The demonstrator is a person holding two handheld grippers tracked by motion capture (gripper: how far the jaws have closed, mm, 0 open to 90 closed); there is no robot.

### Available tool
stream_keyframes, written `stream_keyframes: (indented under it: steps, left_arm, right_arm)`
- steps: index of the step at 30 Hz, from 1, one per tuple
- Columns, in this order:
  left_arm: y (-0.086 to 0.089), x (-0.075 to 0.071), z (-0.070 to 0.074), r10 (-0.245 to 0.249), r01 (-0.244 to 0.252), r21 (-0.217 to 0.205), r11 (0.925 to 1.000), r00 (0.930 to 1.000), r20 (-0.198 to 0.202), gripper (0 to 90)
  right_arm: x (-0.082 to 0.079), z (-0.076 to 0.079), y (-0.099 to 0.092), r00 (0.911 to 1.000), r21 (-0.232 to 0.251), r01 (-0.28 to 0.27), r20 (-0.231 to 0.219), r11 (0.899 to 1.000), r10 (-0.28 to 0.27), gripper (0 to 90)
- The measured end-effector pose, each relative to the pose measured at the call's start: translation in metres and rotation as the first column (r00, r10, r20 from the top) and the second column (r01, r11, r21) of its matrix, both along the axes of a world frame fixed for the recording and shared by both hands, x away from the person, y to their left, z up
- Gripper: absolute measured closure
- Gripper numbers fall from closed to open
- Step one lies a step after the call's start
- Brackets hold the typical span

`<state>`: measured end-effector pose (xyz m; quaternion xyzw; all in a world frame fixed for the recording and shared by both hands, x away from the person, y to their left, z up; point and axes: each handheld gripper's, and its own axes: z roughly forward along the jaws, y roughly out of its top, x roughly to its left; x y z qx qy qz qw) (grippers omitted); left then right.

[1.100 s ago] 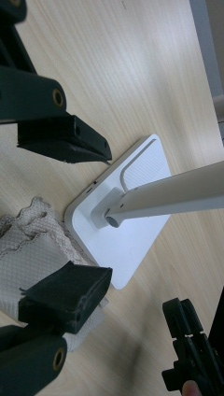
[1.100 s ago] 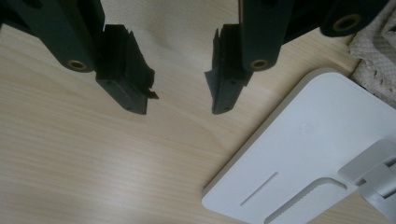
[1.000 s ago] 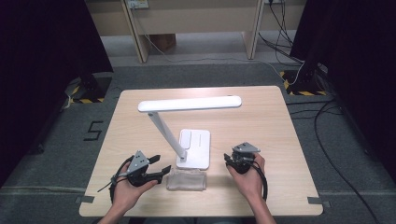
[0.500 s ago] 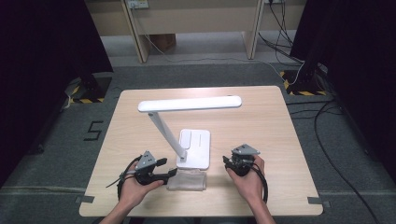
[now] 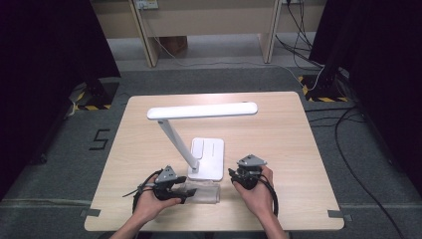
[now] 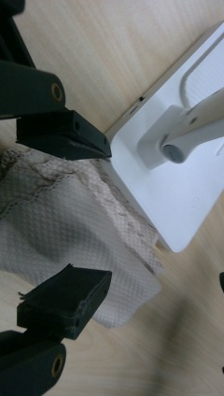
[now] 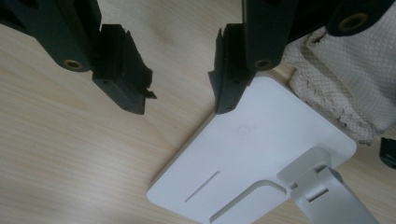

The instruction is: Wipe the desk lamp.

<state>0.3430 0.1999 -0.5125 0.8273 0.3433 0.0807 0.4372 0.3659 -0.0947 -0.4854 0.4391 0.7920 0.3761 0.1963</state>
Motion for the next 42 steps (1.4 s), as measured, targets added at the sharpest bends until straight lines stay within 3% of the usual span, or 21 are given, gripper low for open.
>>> stream_keyframes:
  steps: [5,9,13,20,31,38,42]
  left_arm:
    - [0.0,-0.002,-0.005,-0.005,0.005,0.025,0.9997,1.0,-0.008,34.1]
    - [-0.001,-0.004,-0.006,-0.004,0.004,0.037,0.9993,0.9999,0.011,35.3]
    - [-0.002,-0.007,-0.007,-0.006,0.004,0.052,0.9986,0.9991,0.041,39.7]
    - [-0.003,-0.013,-0.008,-0.022,0.019,0.05,0.9986,0.9985,0.051,51.1]
    - [-0.005,-0.019,-0.006,-0.031,0.031,0.019,0.9993,0.9995,0.003,75.3]
    - [-0.002,-0.021,-0.004,-0.005,0.003,-0.035,0.9994,0.9987,-0.051,80.9]
    - [0.002,-0.023,0.003,0.002,-0.004,-0.055,0.9985,0.9988,-0.049,81.5]
  right_arm:
    - [0.003,-0.001,0.009,0.9991,-0.002,-0.041,0.002,0.999,0.041,55.0]
    - [0.008,0.003,0.019,0.9979,-0.012,-0.063,0.01,0.998,0.063,55.0]
    - [0.012,0.004,0.026,0.9969,-0.018,-0.077,0.01,0.997,0.078,55.0]
    - [0.016,0.002,0.038,0.9949,-0.024,-0.101,0.0,0.995,0.101,55.0]
    - [0.024,-0.004,0.049,0.992,-0.027,-0.124,-0.022,0.992,0.124,55.2]
    - [0.026,-0.007,0.051,0.9913,-0.026,-0.13,-0.028,0.991,0.129,56.7]
    - [0.027,-0.008,0.054,0.9894,-0.031,-0.143,-0.031,0.989,0.142,59.9]
